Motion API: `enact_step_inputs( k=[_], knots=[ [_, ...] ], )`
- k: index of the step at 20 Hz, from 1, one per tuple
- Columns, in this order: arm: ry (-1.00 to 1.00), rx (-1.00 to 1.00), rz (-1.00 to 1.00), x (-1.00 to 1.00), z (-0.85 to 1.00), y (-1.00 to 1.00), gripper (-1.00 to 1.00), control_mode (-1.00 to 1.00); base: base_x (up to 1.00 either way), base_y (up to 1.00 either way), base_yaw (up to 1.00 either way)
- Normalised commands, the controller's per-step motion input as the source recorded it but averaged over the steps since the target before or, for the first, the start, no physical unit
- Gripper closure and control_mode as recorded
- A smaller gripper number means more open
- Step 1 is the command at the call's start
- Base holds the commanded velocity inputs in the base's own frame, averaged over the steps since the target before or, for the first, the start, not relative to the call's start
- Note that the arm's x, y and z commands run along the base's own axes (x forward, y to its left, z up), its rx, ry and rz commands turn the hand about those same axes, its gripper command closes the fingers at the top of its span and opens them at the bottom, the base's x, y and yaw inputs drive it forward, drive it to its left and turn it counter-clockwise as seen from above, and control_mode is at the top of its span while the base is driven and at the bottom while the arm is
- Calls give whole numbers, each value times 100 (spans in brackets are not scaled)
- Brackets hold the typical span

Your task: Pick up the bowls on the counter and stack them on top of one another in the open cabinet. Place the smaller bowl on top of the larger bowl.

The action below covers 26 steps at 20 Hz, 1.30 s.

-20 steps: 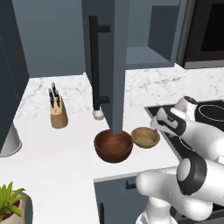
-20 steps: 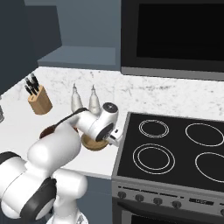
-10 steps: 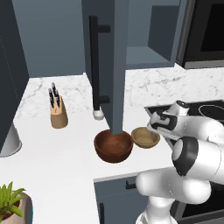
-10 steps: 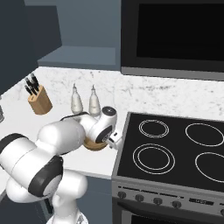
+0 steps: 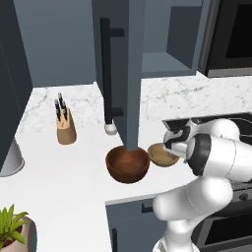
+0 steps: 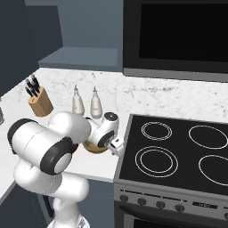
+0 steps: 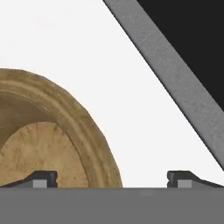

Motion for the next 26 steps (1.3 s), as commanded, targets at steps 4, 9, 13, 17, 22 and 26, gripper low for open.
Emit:
enact_step_inputs(
  k=[4,9,13,17,22,26],
  knots=[
    [4,1,-5,20,-25,0,100,-100,0,0,0],
    [0,0,0,0,0,0,100,-100,0,0,0],
    [0,0,0,0,9,0,100,-100,0,0,0],
    [-13,3,0,0,63,0,100,-100,0,0,0],
    [-26,7,0,-17,99,0,100,-100,0,0,0],
    [-28,1,2,-35,93,9,100,-100,0,0,0]
  ],
)
